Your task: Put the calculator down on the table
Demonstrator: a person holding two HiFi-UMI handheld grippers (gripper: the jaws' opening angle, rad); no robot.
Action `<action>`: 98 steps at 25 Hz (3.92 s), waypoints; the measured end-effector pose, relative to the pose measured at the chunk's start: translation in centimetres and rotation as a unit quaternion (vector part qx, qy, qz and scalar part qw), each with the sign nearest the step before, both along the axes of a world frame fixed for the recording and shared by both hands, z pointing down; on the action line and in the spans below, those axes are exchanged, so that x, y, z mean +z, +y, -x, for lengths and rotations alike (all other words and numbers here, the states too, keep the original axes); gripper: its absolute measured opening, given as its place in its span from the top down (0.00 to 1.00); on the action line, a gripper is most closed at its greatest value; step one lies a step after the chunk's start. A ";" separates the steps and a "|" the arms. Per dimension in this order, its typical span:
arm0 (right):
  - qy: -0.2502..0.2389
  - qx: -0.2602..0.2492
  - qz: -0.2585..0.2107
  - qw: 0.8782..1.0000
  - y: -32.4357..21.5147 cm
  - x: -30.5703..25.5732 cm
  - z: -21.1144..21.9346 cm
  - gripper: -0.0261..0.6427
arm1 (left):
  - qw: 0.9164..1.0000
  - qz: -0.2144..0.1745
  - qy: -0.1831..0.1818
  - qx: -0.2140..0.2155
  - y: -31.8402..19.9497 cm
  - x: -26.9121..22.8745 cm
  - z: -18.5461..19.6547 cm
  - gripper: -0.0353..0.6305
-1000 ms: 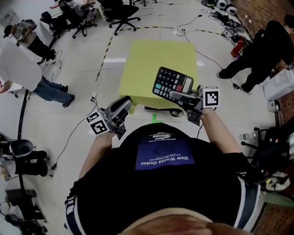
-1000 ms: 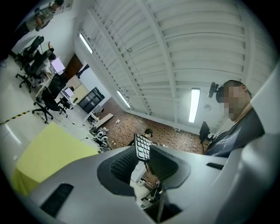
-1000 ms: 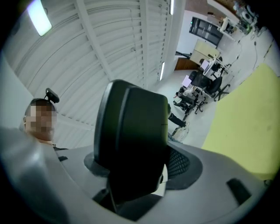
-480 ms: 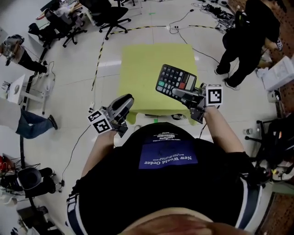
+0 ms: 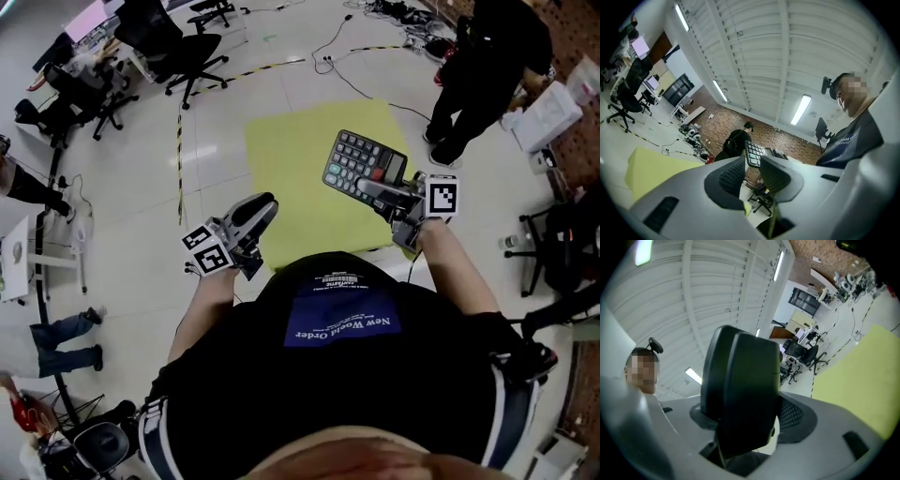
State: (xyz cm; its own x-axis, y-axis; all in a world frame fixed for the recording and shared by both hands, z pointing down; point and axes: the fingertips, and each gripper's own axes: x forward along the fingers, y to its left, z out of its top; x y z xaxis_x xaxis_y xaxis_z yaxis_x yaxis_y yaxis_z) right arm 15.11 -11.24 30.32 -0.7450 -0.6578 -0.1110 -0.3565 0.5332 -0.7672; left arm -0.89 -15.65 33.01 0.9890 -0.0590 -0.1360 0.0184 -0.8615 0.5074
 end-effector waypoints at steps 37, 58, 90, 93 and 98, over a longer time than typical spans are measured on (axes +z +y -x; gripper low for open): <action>0.025 -0.209 0.130 0.969 -17.9 12.3 6.1 0.52 | 0.979 0.112 -0.031 -0.167 -8.7 10.5 2.8 0.79; 0.064 -0.238 0.296 0.923 -22.4 31.9 14.9 0.52 | 0.972 0.166 -0.012 -0.164 -9.7 22.2 8.8 0.79; 0.351 -0.171 0.340 0.856 -20.8 36.5 11.0 0.28 | 0.977 0.164 -0.002 -0.134 -7.9 20.9 7.4 0.79; 0.344 -0.162 0.339 0.861 -20.1 35.3 9.8 0.28 | 0.979 0.159 -0.003 -0.128 -7.5 20.0 6.7 0.79; 0.312 -0.141 0.329 0.880 -18.8 32.3 7.9 0.28 | 0.983 0.142 -0.005 -0.116 -7.1 17.7 5.8 0.79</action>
State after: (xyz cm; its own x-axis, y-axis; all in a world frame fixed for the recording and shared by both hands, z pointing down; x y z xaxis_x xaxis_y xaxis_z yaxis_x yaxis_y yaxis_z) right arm 7.20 -30.04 62.61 -0.6691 -0.2055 0.7142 -0.7432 0.1814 -0.6440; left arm -6.66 -22.78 50.70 0.9455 -0.3175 -0.0717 -0.1680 -0.6648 0.7279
